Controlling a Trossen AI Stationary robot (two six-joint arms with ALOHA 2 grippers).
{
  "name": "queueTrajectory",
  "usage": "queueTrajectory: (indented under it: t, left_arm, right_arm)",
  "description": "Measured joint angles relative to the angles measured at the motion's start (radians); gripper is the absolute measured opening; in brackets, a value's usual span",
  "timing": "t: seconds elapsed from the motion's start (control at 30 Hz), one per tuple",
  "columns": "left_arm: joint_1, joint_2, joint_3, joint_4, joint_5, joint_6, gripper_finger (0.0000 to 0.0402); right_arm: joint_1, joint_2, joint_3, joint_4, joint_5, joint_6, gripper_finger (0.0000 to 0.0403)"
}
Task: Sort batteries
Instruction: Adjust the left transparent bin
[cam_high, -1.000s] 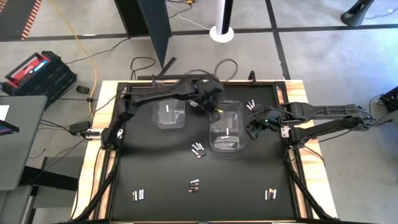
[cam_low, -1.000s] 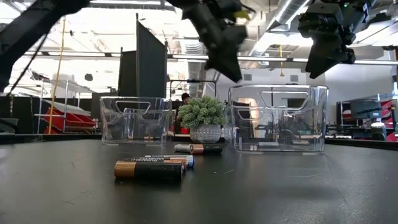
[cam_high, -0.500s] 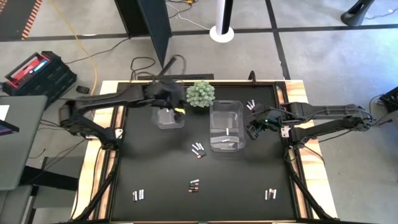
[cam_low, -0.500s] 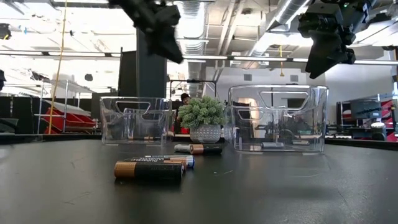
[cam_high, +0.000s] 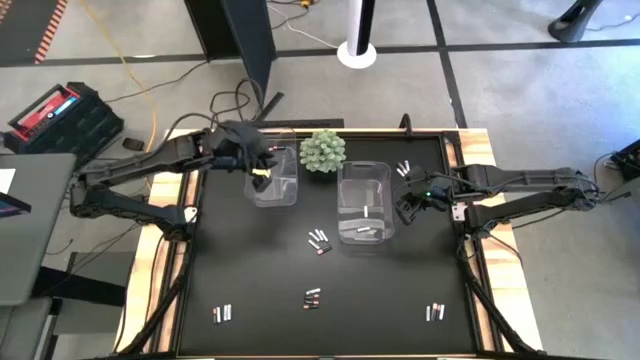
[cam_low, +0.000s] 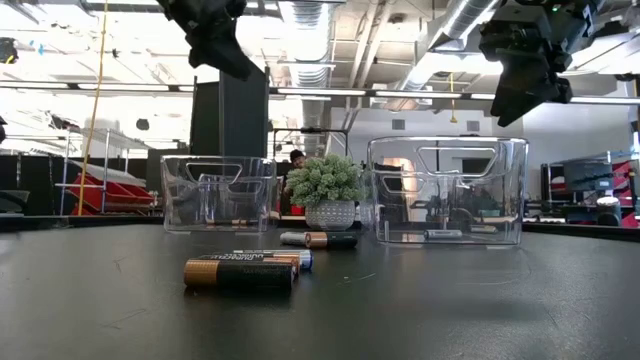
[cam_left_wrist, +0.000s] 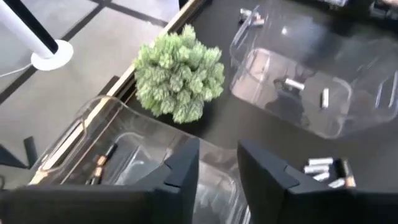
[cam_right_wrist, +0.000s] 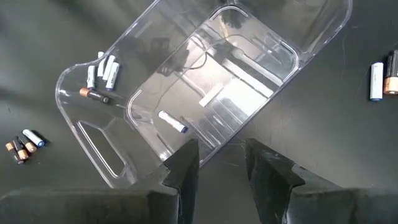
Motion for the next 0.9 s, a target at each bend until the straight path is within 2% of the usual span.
queueTrajectory:
  t: [0.2,0.33,0.57,0.9]
  left_arm:
    - [0.000,0.023,0.000,-0.013,-0.023,0.078,0.0183]
    - [-0.004,0.036,0.001,-0.029,-0.026,0.143,0.0214]
    - [-0.013,0.121,-0.002,-0.187,0.003,0.189,0.0211]
    - [-0.015,0.308,-0.001,-0.206,0.146,0.258,0.0206]
  right_arm:
    - [0.000,0.000,0.000,0.000,0.000,0.005,0.0147]
    - [0.000,0.000,0.000,0.000,0.000,0.006,0.0147]
    - [0.000,0.000,0.000,0.000,0.002,0.008,0.0147]
    - [0.000,0.000,0.000,0.001,0.034,0.028,0.0147]
